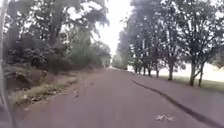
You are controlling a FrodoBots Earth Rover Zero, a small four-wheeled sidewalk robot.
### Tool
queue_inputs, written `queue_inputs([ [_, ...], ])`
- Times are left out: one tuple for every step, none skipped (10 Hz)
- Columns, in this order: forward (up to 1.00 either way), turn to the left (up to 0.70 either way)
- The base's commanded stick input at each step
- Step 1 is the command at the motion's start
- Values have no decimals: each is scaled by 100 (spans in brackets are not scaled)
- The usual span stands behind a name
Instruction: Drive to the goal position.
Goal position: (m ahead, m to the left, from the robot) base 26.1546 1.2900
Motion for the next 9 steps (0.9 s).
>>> queue_inputs([
  [70,0],
  [70,0],
  [70,0],
  [70,0],
  [70,0],
  [70,0],
  [70,0],
  [70,0],
  [70,0],
])
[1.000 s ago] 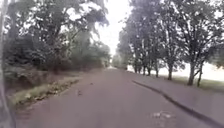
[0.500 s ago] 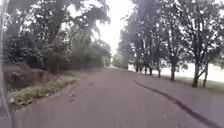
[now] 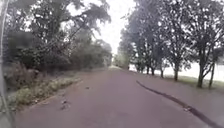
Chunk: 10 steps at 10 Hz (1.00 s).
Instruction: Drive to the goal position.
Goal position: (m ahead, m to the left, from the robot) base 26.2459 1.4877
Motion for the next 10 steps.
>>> queue_inputs([
  [70,0],
  [70,0],
  [70,0],
  [70,0],
  [70,0],
  [70,0],
  [70,0],
  [70,0],
  [70,0],
  [70,0],
])
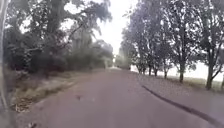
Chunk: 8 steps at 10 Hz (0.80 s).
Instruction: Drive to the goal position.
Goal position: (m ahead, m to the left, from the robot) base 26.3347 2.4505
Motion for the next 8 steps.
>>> queue_inputs([
  [70,0],
  [70,0],
  [70,0],
  [70,0],
  [70,0],
  [70,0],
  [70,0],
  [70,0],
])
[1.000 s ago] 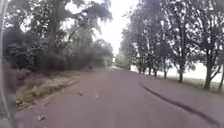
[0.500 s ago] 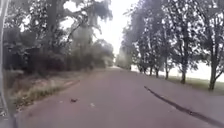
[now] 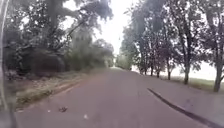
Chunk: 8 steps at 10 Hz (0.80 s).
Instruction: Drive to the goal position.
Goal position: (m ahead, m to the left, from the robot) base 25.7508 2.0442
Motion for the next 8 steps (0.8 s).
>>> queue_inputs([
  [70,0],
  [70,0],
  [70,0],
  [70,0],
  [70,0],
  [70,0],
  [70,0],
  [70,0],
])
